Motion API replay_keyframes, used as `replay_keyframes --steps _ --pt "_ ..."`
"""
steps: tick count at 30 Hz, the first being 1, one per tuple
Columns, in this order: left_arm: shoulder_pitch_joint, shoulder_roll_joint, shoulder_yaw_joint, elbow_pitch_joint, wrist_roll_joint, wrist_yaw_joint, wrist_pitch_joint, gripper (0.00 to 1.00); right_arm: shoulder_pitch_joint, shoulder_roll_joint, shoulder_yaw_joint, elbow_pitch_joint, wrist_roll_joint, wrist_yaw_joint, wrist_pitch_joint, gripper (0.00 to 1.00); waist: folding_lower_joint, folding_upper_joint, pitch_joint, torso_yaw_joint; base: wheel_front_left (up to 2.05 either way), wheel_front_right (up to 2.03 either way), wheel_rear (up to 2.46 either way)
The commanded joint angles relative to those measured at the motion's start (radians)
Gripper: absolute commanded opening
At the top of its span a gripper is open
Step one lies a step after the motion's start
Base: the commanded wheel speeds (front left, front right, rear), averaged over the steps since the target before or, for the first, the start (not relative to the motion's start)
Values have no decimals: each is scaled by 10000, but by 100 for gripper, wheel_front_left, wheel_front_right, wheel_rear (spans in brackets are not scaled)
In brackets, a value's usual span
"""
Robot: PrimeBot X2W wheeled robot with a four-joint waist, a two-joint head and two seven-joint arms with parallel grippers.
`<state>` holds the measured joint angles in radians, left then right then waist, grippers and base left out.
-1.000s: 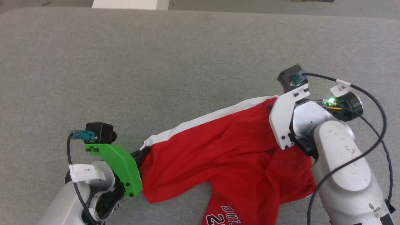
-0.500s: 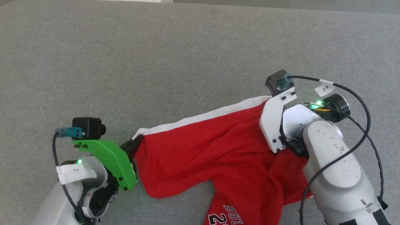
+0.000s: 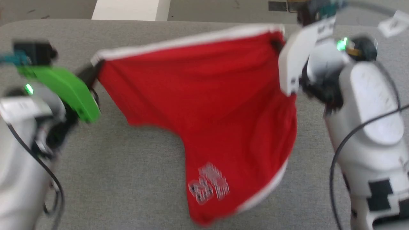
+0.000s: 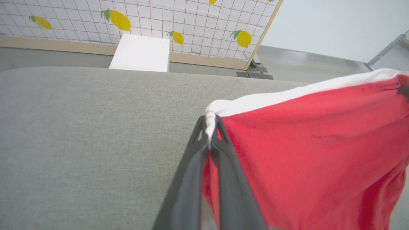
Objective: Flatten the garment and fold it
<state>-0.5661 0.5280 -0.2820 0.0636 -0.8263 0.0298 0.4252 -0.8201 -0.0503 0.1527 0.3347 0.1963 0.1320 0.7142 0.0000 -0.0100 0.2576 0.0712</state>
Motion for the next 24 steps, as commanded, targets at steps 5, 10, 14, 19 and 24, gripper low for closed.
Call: replay_keyframes --steps 5,10,14,19,24 --pt "-2514 219 -96 1338 543 -353 239 0 -2132 -4 -431 537 781 -13 -504 0 0 100 468 -209 0 0 0" --pt "-4722 165 -184 2520 1240 -614 -330 0 -4227 -2 -311 1407 1125 -13 -1787 0 0 100 878 -319 0 0 0" --pt "-6093 22 -244 3345 1851 -748 -1336 0 -5512 -1 -288 2280 1018 -13 -3406 0 0 100 1043 -349 0 0 0" --pt "-6922 -203 -252 4157 2204 -991 -2763 0 -6237 0 -154 3184 877 -13 -4910 0 0 100 1204 -299 0 0 0" --pt "-6361 -292 -509 4625 2189 -1327 -3726 0 -5487 0 549 3381 1772 -13 -5680 0 0 100 1017 -214 0 0 0"
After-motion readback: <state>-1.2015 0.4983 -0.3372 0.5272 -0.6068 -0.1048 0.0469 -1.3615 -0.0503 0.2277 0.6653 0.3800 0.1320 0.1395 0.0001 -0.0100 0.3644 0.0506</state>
